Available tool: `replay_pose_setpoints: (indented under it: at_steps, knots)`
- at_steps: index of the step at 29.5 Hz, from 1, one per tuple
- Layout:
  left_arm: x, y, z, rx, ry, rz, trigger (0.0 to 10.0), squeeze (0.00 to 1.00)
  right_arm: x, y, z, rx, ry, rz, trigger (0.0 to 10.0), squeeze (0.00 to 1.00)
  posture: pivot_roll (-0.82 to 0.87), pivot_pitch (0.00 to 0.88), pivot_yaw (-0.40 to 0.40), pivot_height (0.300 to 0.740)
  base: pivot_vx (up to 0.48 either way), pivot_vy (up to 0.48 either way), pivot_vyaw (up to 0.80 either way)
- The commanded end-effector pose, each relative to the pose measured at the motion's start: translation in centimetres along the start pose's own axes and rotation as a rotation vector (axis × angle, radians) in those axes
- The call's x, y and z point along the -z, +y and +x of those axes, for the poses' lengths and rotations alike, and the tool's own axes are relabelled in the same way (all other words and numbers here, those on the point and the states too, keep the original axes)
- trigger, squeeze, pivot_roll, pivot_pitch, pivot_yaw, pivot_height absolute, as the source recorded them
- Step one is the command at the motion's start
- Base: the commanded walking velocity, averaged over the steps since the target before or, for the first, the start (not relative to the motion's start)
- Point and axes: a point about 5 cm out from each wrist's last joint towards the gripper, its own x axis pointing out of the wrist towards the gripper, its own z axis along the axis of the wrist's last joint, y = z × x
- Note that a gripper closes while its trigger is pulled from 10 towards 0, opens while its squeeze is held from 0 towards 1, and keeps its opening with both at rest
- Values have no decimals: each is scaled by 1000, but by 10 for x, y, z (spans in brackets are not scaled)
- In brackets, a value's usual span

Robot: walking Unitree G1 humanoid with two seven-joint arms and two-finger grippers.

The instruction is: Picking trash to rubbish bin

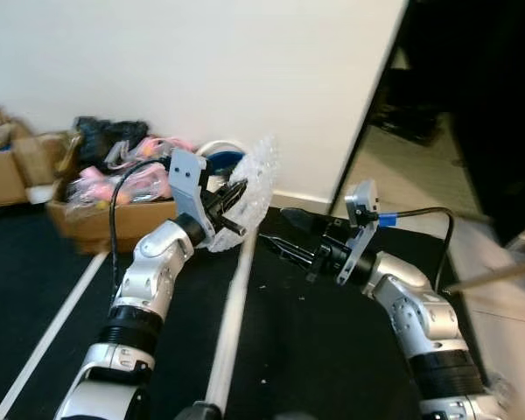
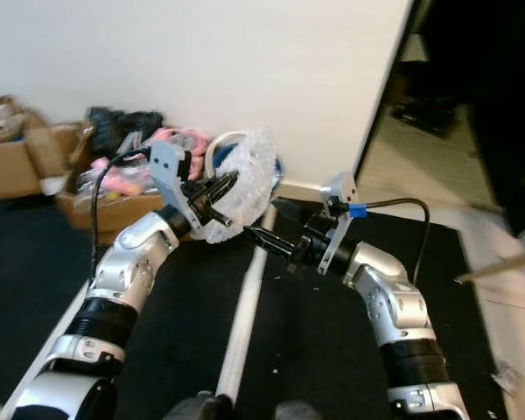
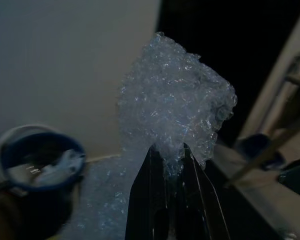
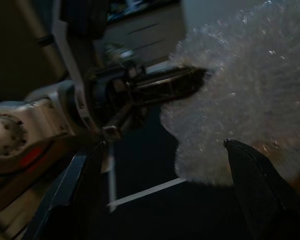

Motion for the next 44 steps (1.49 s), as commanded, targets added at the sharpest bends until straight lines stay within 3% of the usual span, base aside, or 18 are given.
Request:
replay_pose_setpoints:
  at_steps: [1, 44]
  knots:
    - [5, -1, -1, 1, 22, 3, 10000, 0, 2, 0, 0, 1, 6, 6, 10000, 0, -88, 0, -22, 740, 0, 0, 669]
    - [4, 0, -1, -10, 7, -1, 10000, 0, 2, 0, -1, -5, 12, 2, 10000, 0, -87, 0, -18, 740, 0, 0, 665]
